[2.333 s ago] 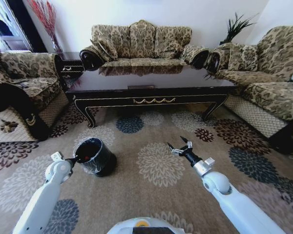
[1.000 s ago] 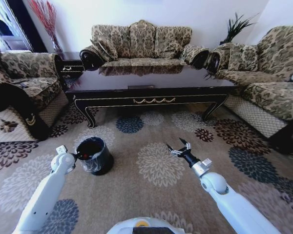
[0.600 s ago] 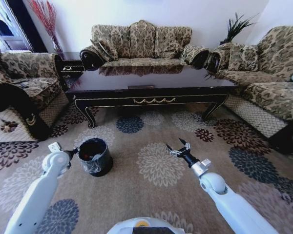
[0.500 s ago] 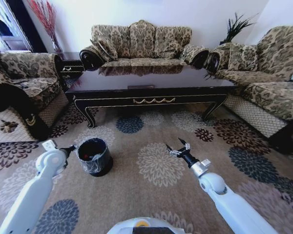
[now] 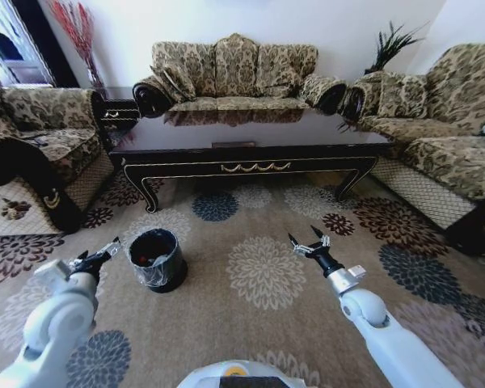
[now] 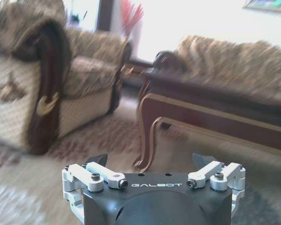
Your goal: Move to the front of the table and pick up the trash from the floor, then place it into the trash bin.
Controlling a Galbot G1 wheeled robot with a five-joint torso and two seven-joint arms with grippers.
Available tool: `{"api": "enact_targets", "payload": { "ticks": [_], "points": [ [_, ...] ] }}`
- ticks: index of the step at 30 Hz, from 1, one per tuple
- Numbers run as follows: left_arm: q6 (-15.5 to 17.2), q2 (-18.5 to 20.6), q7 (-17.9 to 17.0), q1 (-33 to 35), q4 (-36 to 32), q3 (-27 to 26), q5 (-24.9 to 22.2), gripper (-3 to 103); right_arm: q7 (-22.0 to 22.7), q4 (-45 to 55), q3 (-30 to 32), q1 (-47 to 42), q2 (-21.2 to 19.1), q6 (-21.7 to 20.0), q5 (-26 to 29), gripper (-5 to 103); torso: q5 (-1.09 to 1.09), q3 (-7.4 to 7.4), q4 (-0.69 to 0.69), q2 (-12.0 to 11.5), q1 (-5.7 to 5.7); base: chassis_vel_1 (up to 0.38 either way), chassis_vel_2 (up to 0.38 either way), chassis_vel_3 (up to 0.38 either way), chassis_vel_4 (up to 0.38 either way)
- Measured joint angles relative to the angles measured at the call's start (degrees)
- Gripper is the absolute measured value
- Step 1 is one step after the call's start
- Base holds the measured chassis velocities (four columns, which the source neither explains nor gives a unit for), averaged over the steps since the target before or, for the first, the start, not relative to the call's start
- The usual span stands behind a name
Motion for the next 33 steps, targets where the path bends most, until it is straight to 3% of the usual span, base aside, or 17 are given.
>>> {"api": "enact_targets", "payload": {
  "ticks": [3, 4, 7, 8, 9, 10, 13, 19, 23, 27, 33],
  "points": [
    [-8.89, -2.99, 14.29, 5.62, 1.56, -1.94, 7.28, 100, 1.97, 0.7, 0.69, 0.32, 1.22, 0.26, 1.83, 100, -0.03, 0.01, 0.0, 0.0, 0.0, 0.0, 0.0, 0.0, 0.0],
    [-8.89, -2.99, 14.29, 5.62, 1.56, -1.94, 7.28, 100, 1.97, 0.7, 0.69, 0.32, 1.22, 0.26, 1.83, 100, -0.03, 0.01, 0.0, 0.0, 0.0, 0.0, 0.0, 0.0, 0.0],
    [-14.21, -4.08, 22.15, 10.39, 3.97, -3.29, 9.54, 100, 2.46, 0.81, 0.7, 0.01, 1.64, 0.45, 1.41, 100, -0.02, 0.01, 0.01, 0.0, 0.0, 0.0, 0.0, 0.0, 0.0],
    [-14.21, -4.08, 22.15, 10.39, 3.97, -3.29, 9.54, 100, 2.46, 0.81, 0.7, 0.01, 1.64, 0.45, 1.41, 100, -0.02, 0.01, 0.01, 0.0, 0.0, 0.0, 0.0, 0.0, 0.0],
    [-17.94, -4.6, 25.07, 12.86, 5.8, -4.31, 11.13, 100, 2.61, 0.62, 0.74, 0.04, 1.77, 0.75, 1.05, 100, -0.03, 0.0, 0.02, 0.0, 0.0, 0.0, 0.0, 0.0, 0.0],
    [-19.6, -4.9, 25.86, 14.06, 6.72, -4.99, 11.69, 100, 2.72, 0.38, 0.81, 0.16, 1.85, 0.89, 0.93, 100, -0.03, 0.01, 0.03, 0.0, 0.0, 0.0, 0.0, 0.0, 0.0],
    [-21.58, -6.19, 26.09, 16.34, 7.93, -6.74, 11.75, 100, 3.5, -0.03, 0.94, 0.68, 2.07, 1.0, 0.92, 100, -0.03, 0.01, 0.02, 0.0, 0.0, 0.0, 0.0, 0.0, 0.0],
    [-21.66, -8.72, 24.13, 17.51, 5.61, -6.68, 11.19, 100, 3.65, -0.29, 1.28, 0.89, 2.58, 1.02, 0.43, 100, -0.02, 0.01, 0.02, 0.0, 0.01, 0.0, 0.0, 0.0, 0.0],
    [-20.73, -9.63, 23.15, 17.58, 3.05, -5.82, 10.99, 100, 3.66, 0.09, 1.69, 0.4, 2.81, 1.02, 0.41, 100, -0.02, 0.01, 0.01, 0.0, 0.01, 0.0, 0.0, 0.0, 0.0],
    [-18.48, -7.82, 20.76, 16.89, -1.29, -4.16, 11.29, 100, 3.4, 0.74, 4.22, -1.06, 3.07, 1.02, 0.41, 100, -0.01, 0.01, 0.01, 0.0, 0.01, 0.0, 0.0, 0.0, 0.0],
    [-15.87, -6.62, 18.37, 14.32, -2.5, -2.34, 11.55, 100, 2.93, 1.14, 6.64, -2.75, 3.28, 1.1, 0.43, 100, -0.02, 0.01, 0.01, 0.0, 0.0, 0.0, 0.0, 0.0, 0.0]
  ]
}}
